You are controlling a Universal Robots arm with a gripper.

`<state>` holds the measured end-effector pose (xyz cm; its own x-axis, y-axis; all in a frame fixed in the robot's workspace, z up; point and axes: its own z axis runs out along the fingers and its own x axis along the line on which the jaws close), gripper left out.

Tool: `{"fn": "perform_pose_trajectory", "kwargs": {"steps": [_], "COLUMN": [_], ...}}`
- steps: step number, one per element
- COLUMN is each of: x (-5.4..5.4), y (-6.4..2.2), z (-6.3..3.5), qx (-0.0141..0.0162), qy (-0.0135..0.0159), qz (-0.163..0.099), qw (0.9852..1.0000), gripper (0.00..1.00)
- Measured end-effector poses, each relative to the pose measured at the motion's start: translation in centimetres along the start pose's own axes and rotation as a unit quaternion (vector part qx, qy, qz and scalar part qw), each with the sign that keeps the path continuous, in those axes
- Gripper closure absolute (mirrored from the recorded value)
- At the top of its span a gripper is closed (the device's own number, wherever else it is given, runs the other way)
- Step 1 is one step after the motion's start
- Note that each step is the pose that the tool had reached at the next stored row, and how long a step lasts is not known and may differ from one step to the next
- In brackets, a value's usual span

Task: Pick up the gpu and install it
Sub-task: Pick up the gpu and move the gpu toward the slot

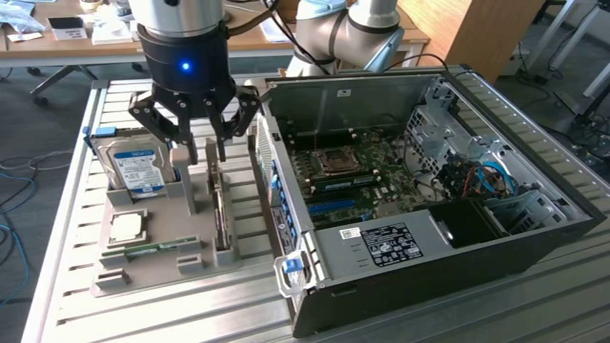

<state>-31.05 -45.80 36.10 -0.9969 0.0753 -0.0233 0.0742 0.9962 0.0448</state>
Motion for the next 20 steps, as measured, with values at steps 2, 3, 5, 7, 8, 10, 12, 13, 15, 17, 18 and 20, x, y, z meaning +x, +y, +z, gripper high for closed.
{"fn": "perform_pose_trajectory", "kwargs": {"steps": [2,3,5,7,8,10,12,13,15,17,18,20], "x": [0.00,0.00,0.01,0.00,0.00,0.00,0.00,0.00,0.00,0.00,0.01,0.01], "y": [0.00,-0.01,-0.01,-0.01,-0.01,-0.01,-0.01,-0.01,-0.01,-0.01,-0.01,-0.02], "z": [0.07,0.11,0.15,0.17,0.17,0.17,0.17,0.17,0.17,0.24,0.31,0.50], "qx": [0.0000,0.0000,0.0001,0.0000,0.0000,0.0000,0.0000,0.0000,0.0000,-0.0001,-0.0002,0.0000], "qy": [0.0000,0.0000,0.0001,0.0000,0.0000,0.0000,0.0000,0.0000,0.0000,-0.0001,-0.0001,0.0000], "qz": [0.000,0.000,0.000,0.000,0.000,0.000,0.000,0.000,0.000,0.000,0.000,0.000], "qw": [1.0000,1.0000,1.0000,1.0000,1.0000,1.0000,1.0000,1.0000,1.0000,1.0000,1.0000,1.0000], "gripper": [0.58,0.58,0.58,0.58,0.58,0.58,0.58,0.58,0.58,0.58,0.58,0.58]}}
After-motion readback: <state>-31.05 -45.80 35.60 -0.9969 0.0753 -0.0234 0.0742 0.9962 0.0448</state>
